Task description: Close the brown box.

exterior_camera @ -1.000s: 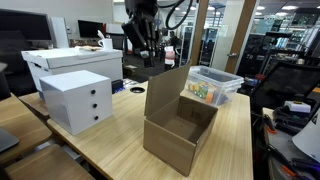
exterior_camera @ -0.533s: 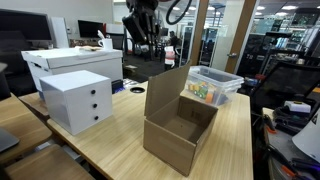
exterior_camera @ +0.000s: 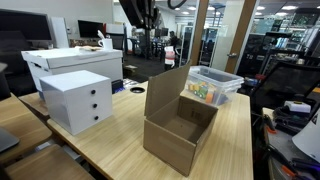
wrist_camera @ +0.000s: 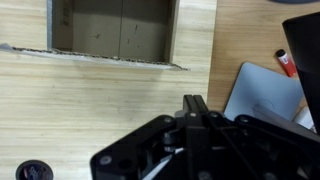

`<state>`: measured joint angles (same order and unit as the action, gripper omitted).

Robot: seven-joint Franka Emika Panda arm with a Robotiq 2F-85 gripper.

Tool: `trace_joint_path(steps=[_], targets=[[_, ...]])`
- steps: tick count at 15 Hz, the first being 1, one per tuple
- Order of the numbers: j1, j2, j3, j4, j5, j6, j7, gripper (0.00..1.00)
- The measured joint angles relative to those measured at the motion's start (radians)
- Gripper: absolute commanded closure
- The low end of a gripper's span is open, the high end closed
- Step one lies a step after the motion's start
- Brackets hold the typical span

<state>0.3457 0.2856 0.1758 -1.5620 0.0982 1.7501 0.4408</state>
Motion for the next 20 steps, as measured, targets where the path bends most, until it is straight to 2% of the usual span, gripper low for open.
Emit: trace_joint_path(steps=[8, 15, 16, 17, 20], targets=[[0.028, -0.170, 0.042, -0.083, -0.076, 0.159, 0.020, 0.98], [0.023, -0.213, 0.047, -0.133, -0.076, 0.182, 0.021, 0.98], [0.023, -0.213, 0.047, -0.133, -0.077, 0.182, 0.021, 0.73], [0.023, -0.213, 0.047, -0.133, -0.076, 0.182, 0.021, 0.72], [0.004, -0.209, 0.042, -0.161, -0.075, 0.203, 0.000, 0.55]])
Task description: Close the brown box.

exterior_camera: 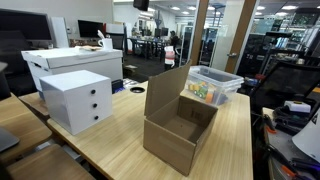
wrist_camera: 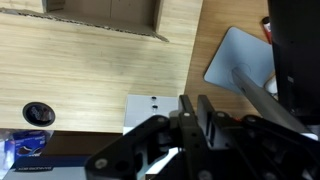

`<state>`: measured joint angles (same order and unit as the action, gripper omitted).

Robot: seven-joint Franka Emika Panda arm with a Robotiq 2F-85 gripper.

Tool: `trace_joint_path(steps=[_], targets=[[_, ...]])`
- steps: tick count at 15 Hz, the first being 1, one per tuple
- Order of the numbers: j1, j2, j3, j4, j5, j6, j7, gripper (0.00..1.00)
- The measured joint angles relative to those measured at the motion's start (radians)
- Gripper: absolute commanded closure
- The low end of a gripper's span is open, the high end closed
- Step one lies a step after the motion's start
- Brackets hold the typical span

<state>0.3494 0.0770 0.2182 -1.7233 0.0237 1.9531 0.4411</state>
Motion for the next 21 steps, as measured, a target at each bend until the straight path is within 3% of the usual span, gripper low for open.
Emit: trace_joint_path(steps=[8, 9, 10, 12, 18, 19, 21], targets=[[-0.149, 0.089, -0.067, -0.245, 0.040, 0.260, -0.240, 0.09], [-0.160, 0.103, -0.071, -0.260, 0.048, 0.277, -0.261, 0.13], [-0.167, 0.113, -0.073, -0.269, 0.053, 0.289, -0.277, 0.46], [-0.178, 0.125, -0.076, -0.285, 0.060, 0.305, -0.302, 0.43], [-0.180, 0.080, -0.074, -0.340, 0.112, 0.295, -0.322, 0.78], [-0.180, 0.065, -0.073, -0.355, 0.124, 0.288, -0.323, 0.88], [-0.180, 0.008, -0.071, -0.409, 0.153, 0.254, -0.323, 0.96]])
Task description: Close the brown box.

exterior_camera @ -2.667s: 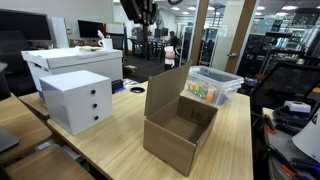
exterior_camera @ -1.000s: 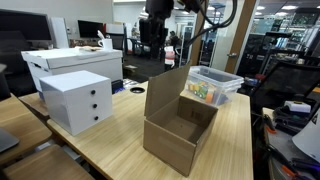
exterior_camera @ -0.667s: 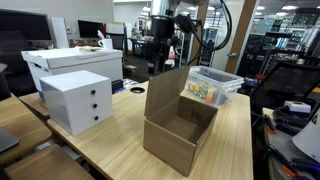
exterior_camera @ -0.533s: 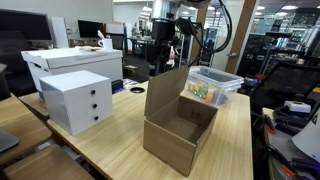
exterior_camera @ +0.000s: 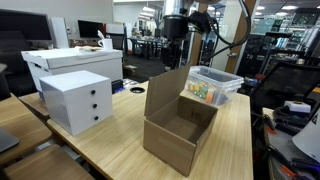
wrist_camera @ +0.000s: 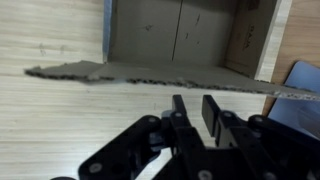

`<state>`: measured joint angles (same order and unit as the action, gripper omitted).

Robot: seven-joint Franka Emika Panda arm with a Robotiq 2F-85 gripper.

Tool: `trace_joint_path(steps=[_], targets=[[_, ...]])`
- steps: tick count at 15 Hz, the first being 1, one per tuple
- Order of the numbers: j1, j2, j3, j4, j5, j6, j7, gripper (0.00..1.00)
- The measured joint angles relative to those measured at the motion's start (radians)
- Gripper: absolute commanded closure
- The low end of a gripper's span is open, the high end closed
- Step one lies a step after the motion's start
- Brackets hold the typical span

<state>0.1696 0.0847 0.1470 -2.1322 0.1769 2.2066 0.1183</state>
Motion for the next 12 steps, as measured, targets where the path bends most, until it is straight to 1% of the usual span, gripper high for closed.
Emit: trace_joint_path(steps=[1, 2, 3, 8, 12], targets=[[0.000, -0.013, 0.000, -0.012, 0.006, -0.009, -0.001, 0.99], [0.000, -0.029, 0.000, -0.028, 0.015, -0.021, -0.003, 0.98], [0.000, -0.044, 0.000, -0.042, 0.022, -0.034, -0.007, 1.00], [0.005, -0.106, 0.005, -0.109, 0.082, -0.112, -0.039, 0.99], [0.007, -0.121, 0.016, -0.163, 0.118, -0.116, -0.074, 0.99]])
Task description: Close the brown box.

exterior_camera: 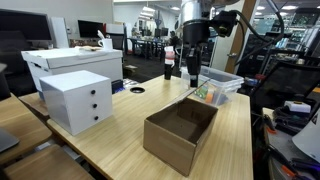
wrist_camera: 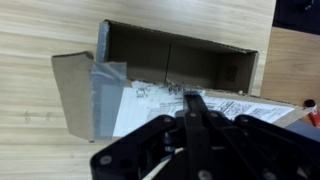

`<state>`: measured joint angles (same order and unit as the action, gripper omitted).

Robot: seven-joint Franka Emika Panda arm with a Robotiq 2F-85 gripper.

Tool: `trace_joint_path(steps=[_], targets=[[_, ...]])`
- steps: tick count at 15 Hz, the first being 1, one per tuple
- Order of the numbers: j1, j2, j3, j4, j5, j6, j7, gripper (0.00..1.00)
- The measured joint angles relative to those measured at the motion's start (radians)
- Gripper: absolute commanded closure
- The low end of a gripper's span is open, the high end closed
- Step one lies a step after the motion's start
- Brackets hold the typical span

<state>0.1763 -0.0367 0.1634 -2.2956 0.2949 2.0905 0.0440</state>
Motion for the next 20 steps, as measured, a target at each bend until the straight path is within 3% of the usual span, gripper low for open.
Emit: trace_joint_path(steps=[8, 20], targets=[[0.001, 0.029, 0.010, -0.082, 0.078, 0.038, -0.115, 0.98], [0.001, 0.167, 0.026, -0.086, 0.231, 0.082, -0.283, 0.99]])
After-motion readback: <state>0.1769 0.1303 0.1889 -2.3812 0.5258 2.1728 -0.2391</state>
